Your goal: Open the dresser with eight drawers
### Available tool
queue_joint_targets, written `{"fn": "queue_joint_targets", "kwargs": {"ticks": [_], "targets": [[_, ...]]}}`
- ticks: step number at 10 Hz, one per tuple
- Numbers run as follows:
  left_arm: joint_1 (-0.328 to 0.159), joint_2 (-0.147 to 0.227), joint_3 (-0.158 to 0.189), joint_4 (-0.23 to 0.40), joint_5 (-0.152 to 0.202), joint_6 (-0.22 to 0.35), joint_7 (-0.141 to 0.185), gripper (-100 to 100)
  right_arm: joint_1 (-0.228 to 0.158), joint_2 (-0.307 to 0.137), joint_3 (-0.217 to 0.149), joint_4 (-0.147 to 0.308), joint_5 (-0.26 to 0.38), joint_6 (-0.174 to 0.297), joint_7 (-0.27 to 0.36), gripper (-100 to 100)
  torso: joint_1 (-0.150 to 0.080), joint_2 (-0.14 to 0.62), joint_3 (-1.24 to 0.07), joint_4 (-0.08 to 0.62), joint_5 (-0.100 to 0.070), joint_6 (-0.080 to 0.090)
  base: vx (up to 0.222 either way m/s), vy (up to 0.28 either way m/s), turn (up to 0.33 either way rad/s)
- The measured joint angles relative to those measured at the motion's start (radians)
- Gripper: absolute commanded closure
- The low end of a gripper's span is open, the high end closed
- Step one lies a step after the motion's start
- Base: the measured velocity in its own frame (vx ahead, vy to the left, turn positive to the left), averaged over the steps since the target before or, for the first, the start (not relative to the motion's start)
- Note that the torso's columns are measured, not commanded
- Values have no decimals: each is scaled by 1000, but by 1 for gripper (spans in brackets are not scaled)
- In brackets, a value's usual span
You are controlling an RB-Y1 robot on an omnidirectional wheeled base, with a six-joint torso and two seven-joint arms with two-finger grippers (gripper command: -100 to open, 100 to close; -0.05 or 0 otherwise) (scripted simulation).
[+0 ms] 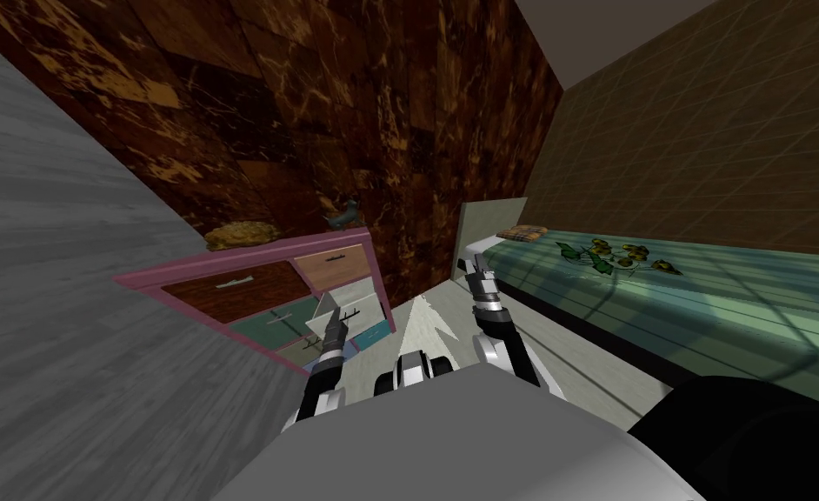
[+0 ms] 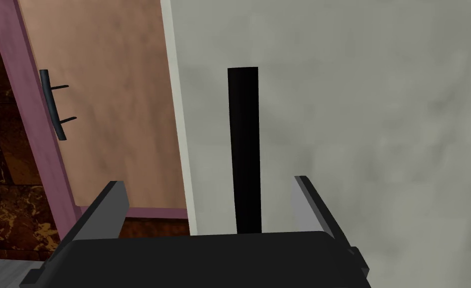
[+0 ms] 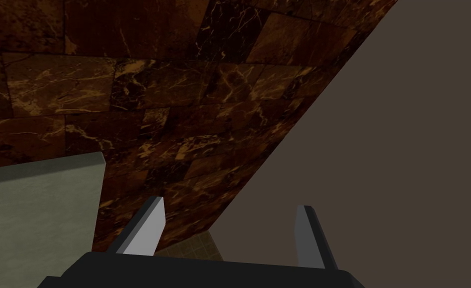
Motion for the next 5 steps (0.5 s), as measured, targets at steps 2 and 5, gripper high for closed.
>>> {"fn": "queue_joint_targets", "kwargs": {"ticks": [2, 5], "targets": [[18, 3, -1, -58, 1, 37, 5, -100, 0, 0, 0, 0, 0, 0, 0, 0, -3, 7, 4, 1, 0, 0, 19, 3, -18], [53, 10, -3, -138, 5, 91, 16, -100, 0, 0, 0, 0, 0, 0, 0, 0, -4, 10, 6, 3, -2, -1, 2, -5, -18]]}}
